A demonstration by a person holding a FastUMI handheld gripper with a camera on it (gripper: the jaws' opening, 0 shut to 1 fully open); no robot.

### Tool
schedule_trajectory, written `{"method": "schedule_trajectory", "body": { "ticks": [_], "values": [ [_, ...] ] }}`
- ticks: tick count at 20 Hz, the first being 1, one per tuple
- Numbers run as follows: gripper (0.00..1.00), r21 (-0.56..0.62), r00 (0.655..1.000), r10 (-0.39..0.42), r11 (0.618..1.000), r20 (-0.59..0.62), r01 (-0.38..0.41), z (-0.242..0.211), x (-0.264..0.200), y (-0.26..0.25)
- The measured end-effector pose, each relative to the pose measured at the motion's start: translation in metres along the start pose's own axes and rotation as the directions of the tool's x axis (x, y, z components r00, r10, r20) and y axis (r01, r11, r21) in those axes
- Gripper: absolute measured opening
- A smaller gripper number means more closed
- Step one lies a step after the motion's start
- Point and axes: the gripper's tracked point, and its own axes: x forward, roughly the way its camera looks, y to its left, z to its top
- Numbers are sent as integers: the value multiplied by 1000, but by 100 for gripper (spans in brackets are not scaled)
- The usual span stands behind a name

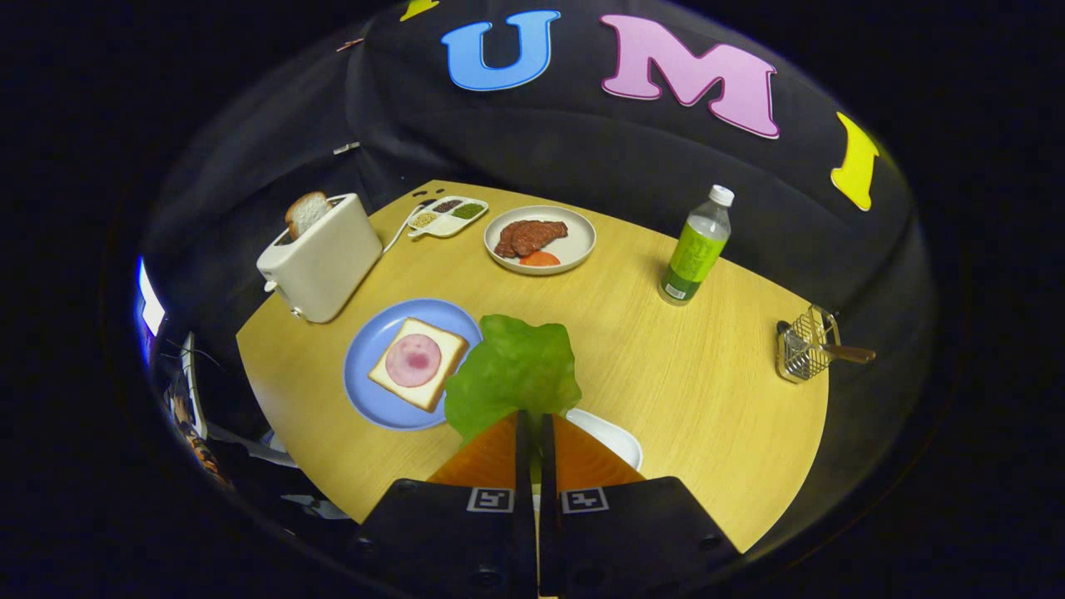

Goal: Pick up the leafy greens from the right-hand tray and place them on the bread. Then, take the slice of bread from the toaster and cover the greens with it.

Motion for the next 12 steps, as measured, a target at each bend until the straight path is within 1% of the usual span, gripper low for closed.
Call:
{"method": "schedule_trajectory", "body": {
  "ticks": [3, 6, 9, 12],
  "values": [
    [6, -28, 999, 45, 999, 3, -45, 21, 8, 30],
    [6, -58, 996, 93, 994, -13, -94, 35, 25, 62],
    [6, -68, 986, 156, 985, -52, -160, 40, 48, 99],
    [6, -101, 978, 180, 977, -102, -190, 37, 70, 128]
  ]
}}
